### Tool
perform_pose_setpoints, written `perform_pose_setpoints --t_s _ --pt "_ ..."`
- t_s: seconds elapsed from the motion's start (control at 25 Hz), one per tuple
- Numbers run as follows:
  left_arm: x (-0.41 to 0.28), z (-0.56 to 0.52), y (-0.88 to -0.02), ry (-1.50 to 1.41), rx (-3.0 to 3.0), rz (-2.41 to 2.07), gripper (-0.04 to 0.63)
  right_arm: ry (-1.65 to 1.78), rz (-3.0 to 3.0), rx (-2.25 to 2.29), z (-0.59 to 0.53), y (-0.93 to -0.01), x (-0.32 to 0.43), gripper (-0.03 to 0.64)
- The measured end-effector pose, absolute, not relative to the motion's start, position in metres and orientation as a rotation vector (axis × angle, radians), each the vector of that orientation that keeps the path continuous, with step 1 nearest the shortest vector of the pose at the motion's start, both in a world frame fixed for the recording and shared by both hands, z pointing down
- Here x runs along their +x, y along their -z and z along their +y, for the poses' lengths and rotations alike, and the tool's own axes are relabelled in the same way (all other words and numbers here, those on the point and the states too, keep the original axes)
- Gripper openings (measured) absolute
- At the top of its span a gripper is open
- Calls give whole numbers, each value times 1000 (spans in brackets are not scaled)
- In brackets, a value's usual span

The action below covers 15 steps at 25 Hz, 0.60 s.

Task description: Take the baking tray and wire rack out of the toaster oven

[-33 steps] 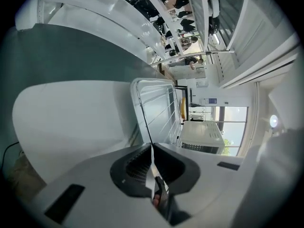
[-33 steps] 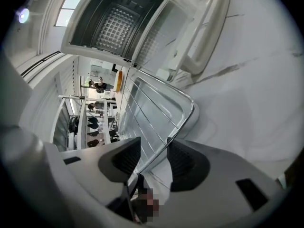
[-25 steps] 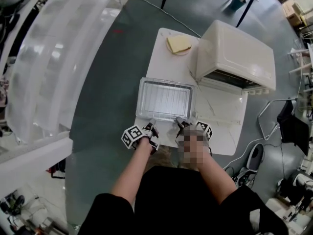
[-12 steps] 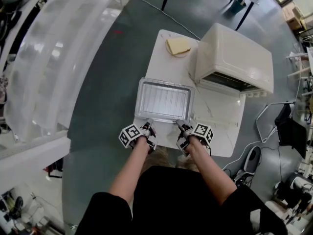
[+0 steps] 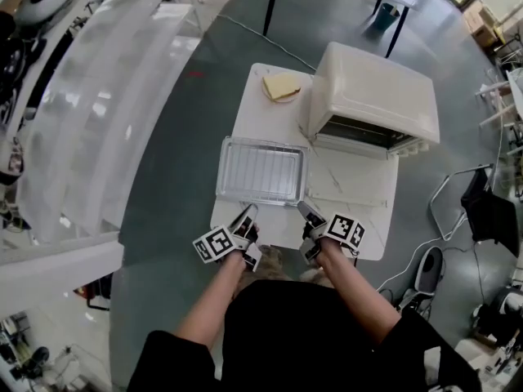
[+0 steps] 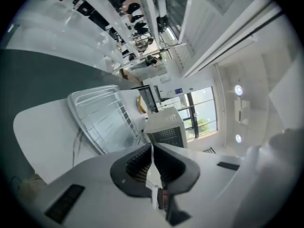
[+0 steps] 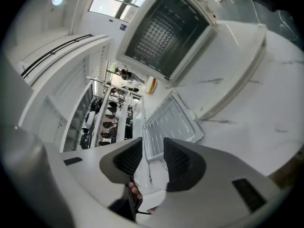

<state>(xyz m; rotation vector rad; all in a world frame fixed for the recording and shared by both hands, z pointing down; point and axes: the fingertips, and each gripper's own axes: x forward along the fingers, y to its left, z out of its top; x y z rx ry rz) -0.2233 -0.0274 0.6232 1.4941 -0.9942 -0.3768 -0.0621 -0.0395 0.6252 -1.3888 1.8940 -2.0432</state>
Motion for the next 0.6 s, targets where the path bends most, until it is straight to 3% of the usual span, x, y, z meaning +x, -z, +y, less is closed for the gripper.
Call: perform_pose_setpoints --t_s 0.24,0.6 --pt "-142 2 -531 292 1838 -938 28 1584 2240 -1452 -14 -519 30 55" --pt "-5 18 -415 185 2259 -1041 29 888 2518 -1704 55 -405 206 40"
